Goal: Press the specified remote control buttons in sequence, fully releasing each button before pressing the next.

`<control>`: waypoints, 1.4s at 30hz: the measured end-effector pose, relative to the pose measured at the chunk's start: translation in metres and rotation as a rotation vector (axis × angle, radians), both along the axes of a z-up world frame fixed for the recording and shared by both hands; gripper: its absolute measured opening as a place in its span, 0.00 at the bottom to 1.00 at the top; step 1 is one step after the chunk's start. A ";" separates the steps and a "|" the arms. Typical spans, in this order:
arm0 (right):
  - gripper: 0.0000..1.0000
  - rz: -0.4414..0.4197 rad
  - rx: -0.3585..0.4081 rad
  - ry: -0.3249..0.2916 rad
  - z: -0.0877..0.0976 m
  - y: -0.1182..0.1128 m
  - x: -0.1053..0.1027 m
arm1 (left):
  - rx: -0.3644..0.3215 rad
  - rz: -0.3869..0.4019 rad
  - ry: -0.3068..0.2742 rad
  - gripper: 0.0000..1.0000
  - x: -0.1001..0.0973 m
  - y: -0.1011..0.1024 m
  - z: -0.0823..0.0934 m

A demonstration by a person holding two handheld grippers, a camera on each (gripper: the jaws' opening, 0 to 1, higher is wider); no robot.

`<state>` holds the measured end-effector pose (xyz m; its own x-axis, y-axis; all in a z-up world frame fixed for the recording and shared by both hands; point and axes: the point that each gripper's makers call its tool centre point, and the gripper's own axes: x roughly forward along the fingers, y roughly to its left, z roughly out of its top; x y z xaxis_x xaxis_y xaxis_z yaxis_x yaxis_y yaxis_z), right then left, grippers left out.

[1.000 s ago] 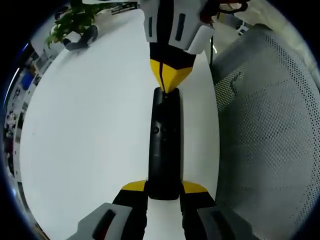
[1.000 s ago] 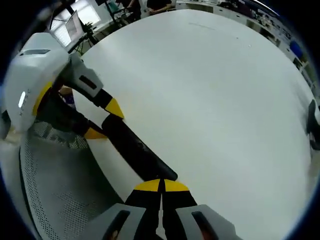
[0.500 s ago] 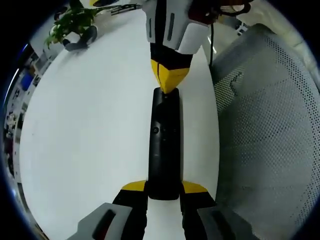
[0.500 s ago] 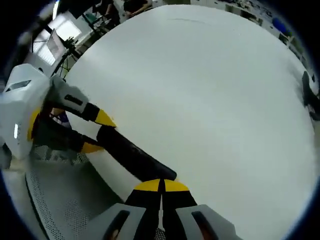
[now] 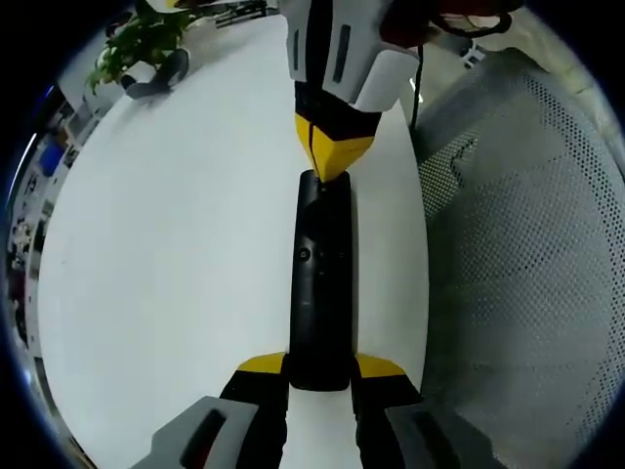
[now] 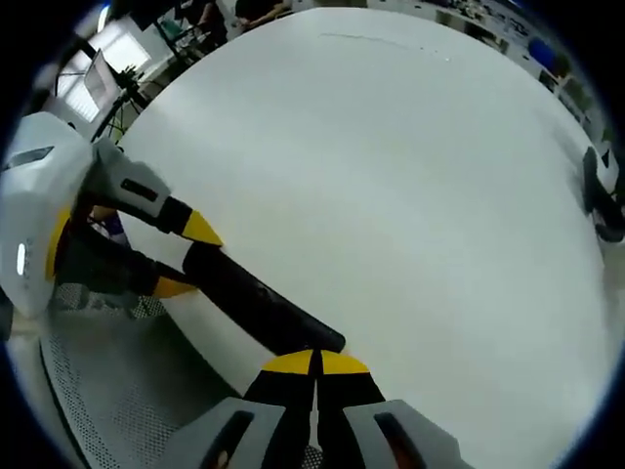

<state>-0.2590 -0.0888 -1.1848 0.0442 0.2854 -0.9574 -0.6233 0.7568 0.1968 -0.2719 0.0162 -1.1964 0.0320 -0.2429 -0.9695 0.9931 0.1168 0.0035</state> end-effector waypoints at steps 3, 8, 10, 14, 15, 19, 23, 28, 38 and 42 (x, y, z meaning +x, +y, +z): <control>0.00 -0.006 0.003 0.005 0.000 0.000 0.000 | 0.001 -0.001 0.001 0.23 0.000 0.000 0.000; 0.00 -0.010 0.005 0.007 0.000 0.000 0.000 | -0.001 -0.003 0.003 0.23 0.000 0.000 0.000; 0.00 -0.011 0.003 0.006 0.001 0.000 0.000 | 0.001 -0.004 0.003 0.23 0.000 0.000 0.000; 0.00 -0.009 0.001 0.004 0.000 0.000 0.001 | 0.014 -0.008 0.005 0.23 0.001 0.000 -0.001; 0.00 -0.006 0.000 0.003 0.000 0.000 0.001 | 0.016 -0.008 0.005 0.23 0.001 0.000 -0.001; 0.00 -0.002 -0.005 -0.001 0.000 0.000 0.001 | 0.020 -0.008 0.005 0.23 0.001 0.000 -0.001; 0.00 0.002 -0.007 -0.002 0.000 0.000 0.001 | 0.018 -0.008 0.006 0.23 0.001 0.000 -0.001; 0.00 0.003 0.000 0.006 0.000 0.002 0.000 | 0.017 -0.006 0.006 0.23 0.001 0.000 -0.001; 0.00 0.004 0.018 0.009 0.000 0.007 0.000 | 0.012 -0.005 0.005 0.23 0.001 0.000 -0.001; 0.00 0.012 0.010 0.007 0.000 0.007 -0.001 | 0.011 -0.003 0.005 0.23 0.001 0.000 -0.001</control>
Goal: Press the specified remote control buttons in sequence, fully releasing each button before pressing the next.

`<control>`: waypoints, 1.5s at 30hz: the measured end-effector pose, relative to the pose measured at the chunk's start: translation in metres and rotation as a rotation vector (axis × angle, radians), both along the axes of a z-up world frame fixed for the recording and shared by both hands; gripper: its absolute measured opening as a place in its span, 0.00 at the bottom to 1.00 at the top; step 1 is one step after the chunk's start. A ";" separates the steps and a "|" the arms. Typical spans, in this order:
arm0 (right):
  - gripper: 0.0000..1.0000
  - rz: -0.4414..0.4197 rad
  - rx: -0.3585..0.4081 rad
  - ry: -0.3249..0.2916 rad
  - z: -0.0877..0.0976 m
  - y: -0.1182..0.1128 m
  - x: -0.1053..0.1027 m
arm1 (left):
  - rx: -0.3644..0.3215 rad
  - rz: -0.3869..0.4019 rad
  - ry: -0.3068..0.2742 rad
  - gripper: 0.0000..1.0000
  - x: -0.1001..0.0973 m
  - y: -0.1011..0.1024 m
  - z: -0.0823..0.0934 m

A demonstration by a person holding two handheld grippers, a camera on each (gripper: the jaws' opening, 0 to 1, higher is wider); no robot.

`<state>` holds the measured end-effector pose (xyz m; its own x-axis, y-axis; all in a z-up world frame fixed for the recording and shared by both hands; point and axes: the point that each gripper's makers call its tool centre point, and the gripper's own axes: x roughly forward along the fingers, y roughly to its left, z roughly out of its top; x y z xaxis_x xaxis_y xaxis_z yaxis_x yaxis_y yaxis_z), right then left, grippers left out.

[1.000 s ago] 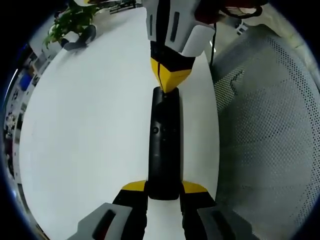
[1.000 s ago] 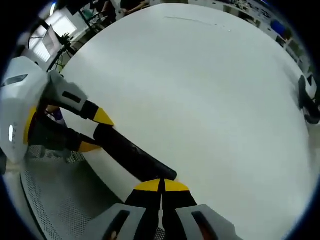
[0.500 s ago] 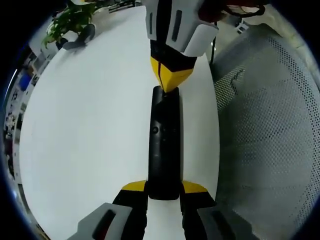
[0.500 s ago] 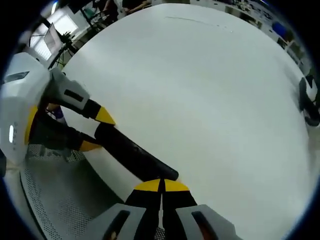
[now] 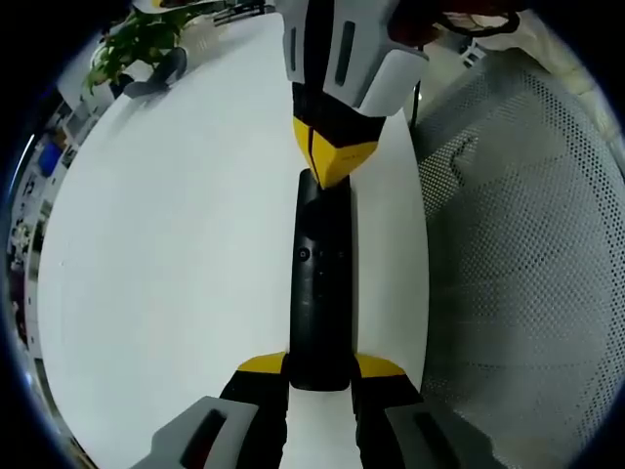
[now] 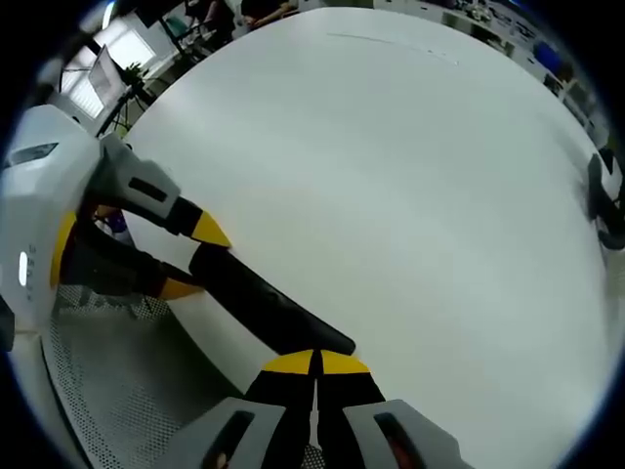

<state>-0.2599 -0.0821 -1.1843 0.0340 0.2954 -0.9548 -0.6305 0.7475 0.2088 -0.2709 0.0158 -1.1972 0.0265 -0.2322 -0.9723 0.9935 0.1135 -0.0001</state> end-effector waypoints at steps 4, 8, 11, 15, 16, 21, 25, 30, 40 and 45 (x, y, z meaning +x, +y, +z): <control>0.00 0.012 -0.008 -0.006 0.000 0.001 0.000 | -0.004 0.001 0.001 0.23 0.000 0.000 0.000; 0.00 0.013 0.025 0.013 0.000 0.008 -0.003 | -0.005 0.002 0.001 0.23 0.000 0.000 0.000; 0.00 0.016 0.012 0.012 -0.001 0.009 -0.004 | -0.008 0.003 0.000 0.23 0.000 0.000 0.000; 0.00 0.031 0.005 0.007 -0.001 0.009 -0.003 | -0.014 0.005 0.000 0.23 0.000 0.000 0.000; 0.00 0.024 0.009 0.009 -0.001 0.007 -0.003 | -0.014 0.004 0.000 0.23 0.000 0.000 0.000; 0.00 -0.013 0.030 0.023 -0.001 0.003 -0.002 | -0.012 0.002 -0.001 0.23 0.000 0.001 0.000; 0.00 -0.010 0.037 0.014 0.000 0.005 -0.003 | -0.013 0.003 -0.004 0.23 0.000 0.001 0.000; 0.00 -0.055 0.053 -0.002 0.000 0.004 0.006 | -0.015 -0.008 -0.004 0.23 -0.001 0.001 0.001; 0.00 -0.071 0.054 0.014 -0.001 0.004 0.005 | -0.004 -0.015 0.001 0.23 0.000 0.000 0.001; 0.00 -0.101 0.068 0.063 -0.001 0.003 0.007 | 0.006 -0.032 0.002 0.24 0.000 0.000 0.001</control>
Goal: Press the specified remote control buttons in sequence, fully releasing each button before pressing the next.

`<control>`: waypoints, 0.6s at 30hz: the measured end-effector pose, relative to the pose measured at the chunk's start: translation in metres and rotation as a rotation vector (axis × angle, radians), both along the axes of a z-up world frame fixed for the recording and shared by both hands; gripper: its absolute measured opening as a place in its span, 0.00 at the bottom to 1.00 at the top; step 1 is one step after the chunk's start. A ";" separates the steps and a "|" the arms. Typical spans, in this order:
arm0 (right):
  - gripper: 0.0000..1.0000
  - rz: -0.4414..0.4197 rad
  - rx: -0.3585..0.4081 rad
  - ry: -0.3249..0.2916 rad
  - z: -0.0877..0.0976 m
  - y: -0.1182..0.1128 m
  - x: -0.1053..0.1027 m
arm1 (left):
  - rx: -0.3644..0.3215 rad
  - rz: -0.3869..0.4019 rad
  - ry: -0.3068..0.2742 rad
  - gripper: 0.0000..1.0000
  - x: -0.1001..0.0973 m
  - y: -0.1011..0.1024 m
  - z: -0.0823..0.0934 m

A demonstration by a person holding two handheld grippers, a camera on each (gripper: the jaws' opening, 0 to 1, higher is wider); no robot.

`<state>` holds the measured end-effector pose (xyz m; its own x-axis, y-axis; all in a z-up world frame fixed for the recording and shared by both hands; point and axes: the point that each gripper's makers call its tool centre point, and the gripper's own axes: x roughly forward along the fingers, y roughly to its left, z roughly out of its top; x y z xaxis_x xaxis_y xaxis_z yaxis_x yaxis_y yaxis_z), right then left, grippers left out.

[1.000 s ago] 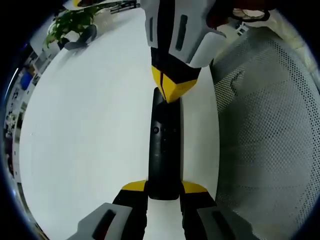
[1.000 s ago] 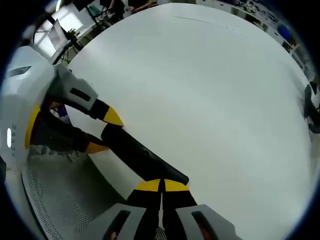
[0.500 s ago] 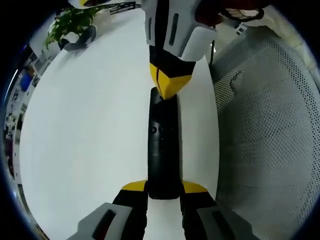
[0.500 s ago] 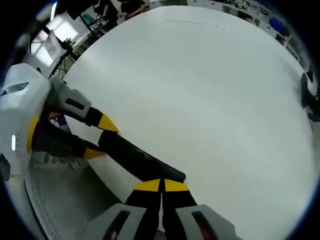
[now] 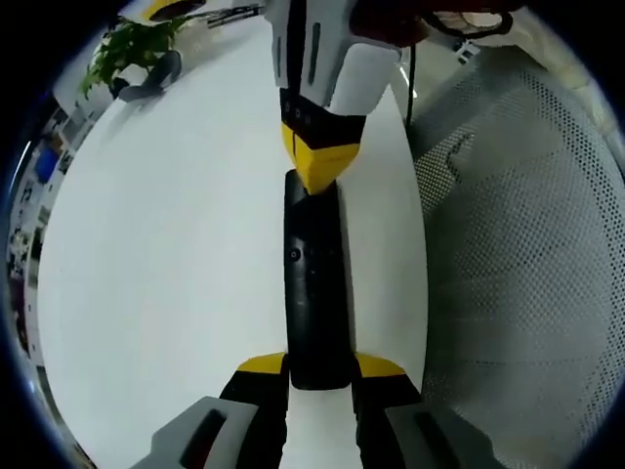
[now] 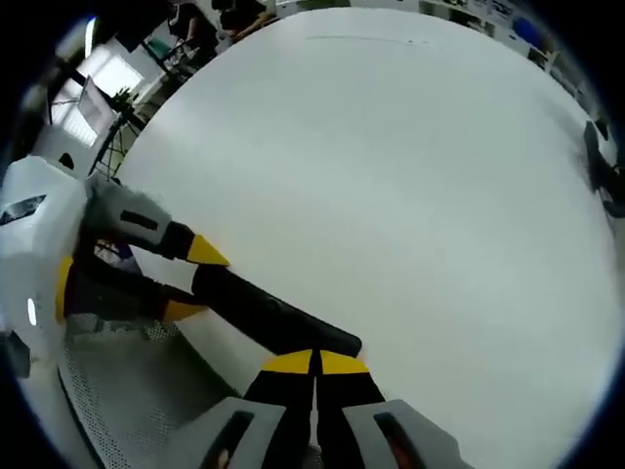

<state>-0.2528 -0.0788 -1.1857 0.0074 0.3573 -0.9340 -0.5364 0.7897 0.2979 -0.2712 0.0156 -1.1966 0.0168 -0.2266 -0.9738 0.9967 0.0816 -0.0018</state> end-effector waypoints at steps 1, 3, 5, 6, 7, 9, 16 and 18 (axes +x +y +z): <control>0.00 -0.001 0.001 0.009 0.000 0.000 0.000 | 0.003 -0.004 0.000 0.24 0.000 0.000 0.000; 0.00 -0.008 -0.002 0.018 0.000 0.000 -0.001 | 0.008 -0.008 0.000 0.24 0.000 0.000 0.000; 0.00 -0.006 -0.006 0.023 0.000 0.001 -0.001 | 0.010 -0.011 0.000 0.24 0.000 0.000 0.000; 0.00 -0.005 -0.006 0.025 0.000 0.001 -0.001 | 0.012 -0.011 0.000 0.24 0.000 0.000 0.000; 0.00 -0.008 -0.004 0.027 0.000 0.001 -0.001 | 0.013 -0.010 0.000 0.24 0.000 0.000 0.000; 0.00 -0.033 0.010 0.034 0.000 0.000 0.001 | 0.012 -0.008 -0.001 0.24 0.000 0.000 0.000; 0.00 -0.118 0.046 0.068 -0.001 0.000 0.001 | -0.010 0.021 -0.002 0.24 0.000 0.000 0.000; 0.00 -0.119 0.037 0.052 -0.001 0.000 0.000 | -0.015 0.021 -0.002 0.24 0.000 0.000 0.000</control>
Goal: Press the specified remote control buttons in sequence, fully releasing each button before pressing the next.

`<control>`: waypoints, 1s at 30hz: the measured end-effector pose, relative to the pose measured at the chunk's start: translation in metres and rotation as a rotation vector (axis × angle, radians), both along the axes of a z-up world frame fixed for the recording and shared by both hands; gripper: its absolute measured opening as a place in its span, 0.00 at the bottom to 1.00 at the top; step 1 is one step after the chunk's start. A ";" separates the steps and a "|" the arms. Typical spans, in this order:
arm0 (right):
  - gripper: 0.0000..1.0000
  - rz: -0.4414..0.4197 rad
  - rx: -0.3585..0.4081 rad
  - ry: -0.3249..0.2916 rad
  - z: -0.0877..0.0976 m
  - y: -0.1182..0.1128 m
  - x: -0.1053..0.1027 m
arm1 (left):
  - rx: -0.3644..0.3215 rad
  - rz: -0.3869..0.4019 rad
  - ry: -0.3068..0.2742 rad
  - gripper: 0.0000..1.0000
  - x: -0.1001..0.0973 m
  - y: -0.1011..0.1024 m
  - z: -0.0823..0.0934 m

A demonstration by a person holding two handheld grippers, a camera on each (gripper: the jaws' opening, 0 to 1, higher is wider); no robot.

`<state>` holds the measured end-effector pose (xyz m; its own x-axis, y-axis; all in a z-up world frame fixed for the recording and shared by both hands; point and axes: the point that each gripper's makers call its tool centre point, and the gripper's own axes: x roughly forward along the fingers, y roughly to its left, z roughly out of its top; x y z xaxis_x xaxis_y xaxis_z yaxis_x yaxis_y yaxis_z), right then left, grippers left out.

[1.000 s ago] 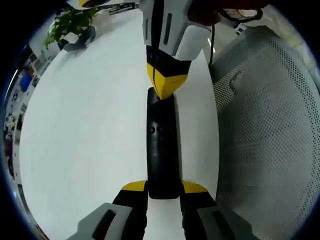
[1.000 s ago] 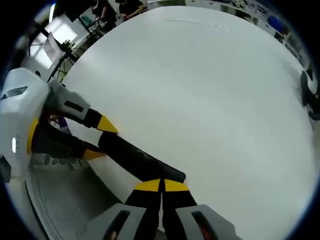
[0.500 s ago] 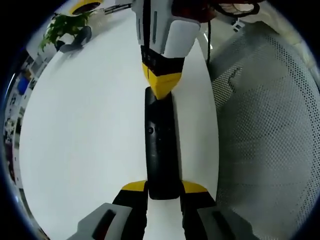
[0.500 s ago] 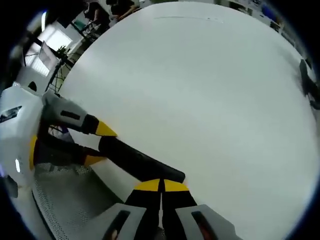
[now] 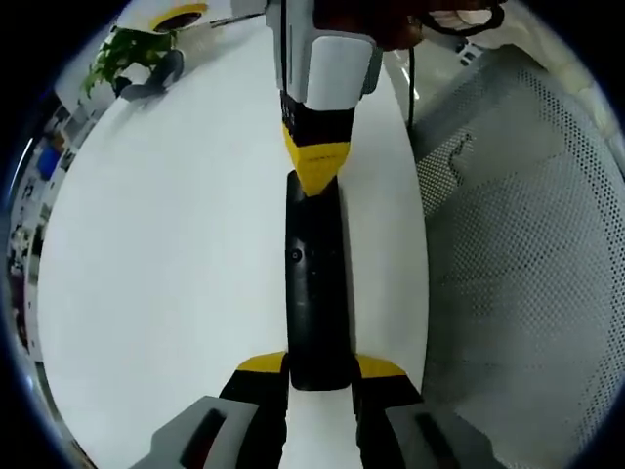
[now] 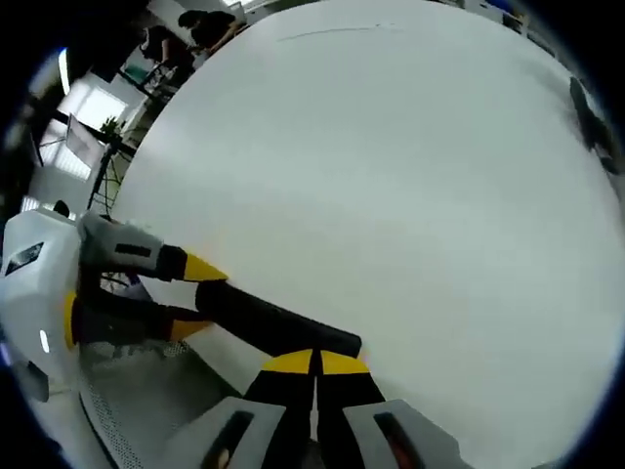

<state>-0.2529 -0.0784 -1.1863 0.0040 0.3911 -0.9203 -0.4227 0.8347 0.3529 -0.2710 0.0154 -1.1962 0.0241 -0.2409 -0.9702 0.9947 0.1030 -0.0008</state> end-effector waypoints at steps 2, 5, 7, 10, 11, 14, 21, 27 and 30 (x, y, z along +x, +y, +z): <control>0.00 0.004 -0.021 -0.009 0.000 0.001 0.000 | -0.003 0.004 0.001 0.23 0.000 0.000 0.000; 0.00 0.019 -0.050 -0.026 -0.001 0.002 0.001 | -0.004 0.006 0.002 0.23 0.000 0.000 0.000; 0.00 0.040 -0.061 -0.044 -0.001 0.003 0.003 | -0.004 0.008 0.003 0.23 0.000 0.000 0.000; 0.00 0.046 -0.059 -0.048 -0.001 0.003 0.005 | -0.002 0.007 0.003 0.23 0.000 0.000 0.000; 0.00 0.037 -0.045 -0.059 0.000 0.005 0.006 | -0.001 0.006 0.003 0.23 0.000 0.000 0.000; 0.00 0.038 -0.025 -0.052 0.001 0.008 0.004 | 0.002 0.006 0.003 0.23 0.000 0.000 0.000; 0.00 0.051 -0.030 -0.057 -0.001 0.011 0.004 | -0.002 0.013 0.000 0.23 0.000 0.000 0.000; 0.00 0.093 -0.073 -0.081 -0.002 0.013 0.004 | 0.004 0.013 -0.001 0.23 0.000 0.000 0.000; 0.00 0.120 -0.104 -0.091 -0.003 0.013 0.004 | 0.005 0.013 -0.002 0.23 0.000 0.000 0.000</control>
